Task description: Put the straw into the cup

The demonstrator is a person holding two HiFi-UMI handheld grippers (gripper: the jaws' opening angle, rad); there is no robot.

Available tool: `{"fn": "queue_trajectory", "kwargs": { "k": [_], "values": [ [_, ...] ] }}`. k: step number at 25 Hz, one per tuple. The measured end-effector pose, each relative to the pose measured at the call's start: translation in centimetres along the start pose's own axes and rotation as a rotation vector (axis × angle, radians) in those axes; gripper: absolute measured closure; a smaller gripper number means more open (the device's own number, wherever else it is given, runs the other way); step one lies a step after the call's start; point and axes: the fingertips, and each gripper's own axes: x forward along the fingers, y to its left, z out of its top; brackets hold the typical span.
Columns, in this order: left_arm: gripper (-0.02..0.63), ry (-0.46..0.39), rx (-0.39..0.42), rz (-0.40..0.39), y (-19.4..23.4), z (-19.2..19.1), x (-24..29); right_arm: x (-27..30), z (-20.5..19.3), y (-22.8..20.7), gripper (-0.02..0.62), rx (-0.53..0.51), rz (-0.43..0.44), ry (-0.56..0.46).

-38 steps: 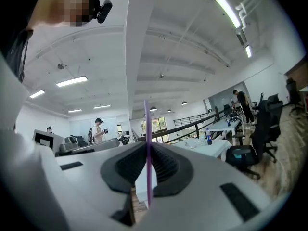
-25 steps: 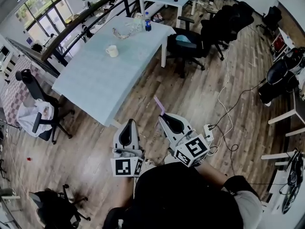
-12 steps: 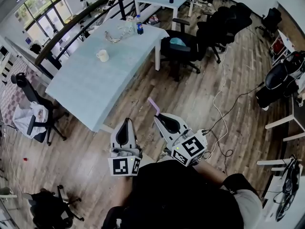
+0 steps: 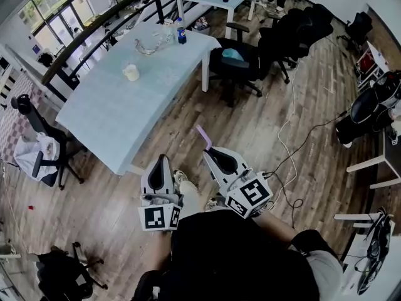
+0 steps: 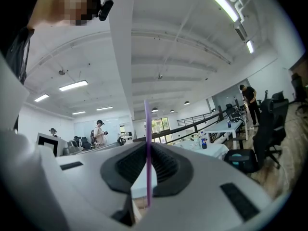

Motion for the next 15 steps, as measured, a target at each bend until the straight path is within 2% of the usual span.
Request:
{"fn": "queue_trajectory", "kwargs": {
  "k": [8, 15],
  "values": [
    [0.592, -0.005, -0.012, -0.048, 0.9, -1.2, 4.7, 2.4, -0.4, -3.4, 0.557, 0.010, -0.056, 0.013],
    [0.592, 0.003, -0.033, -0.073, 3.5, -2.1, 10.4, 7.9, -0.1, -6.6, 0.557, 0.013, -0.069, 0.039]
  ]
}}
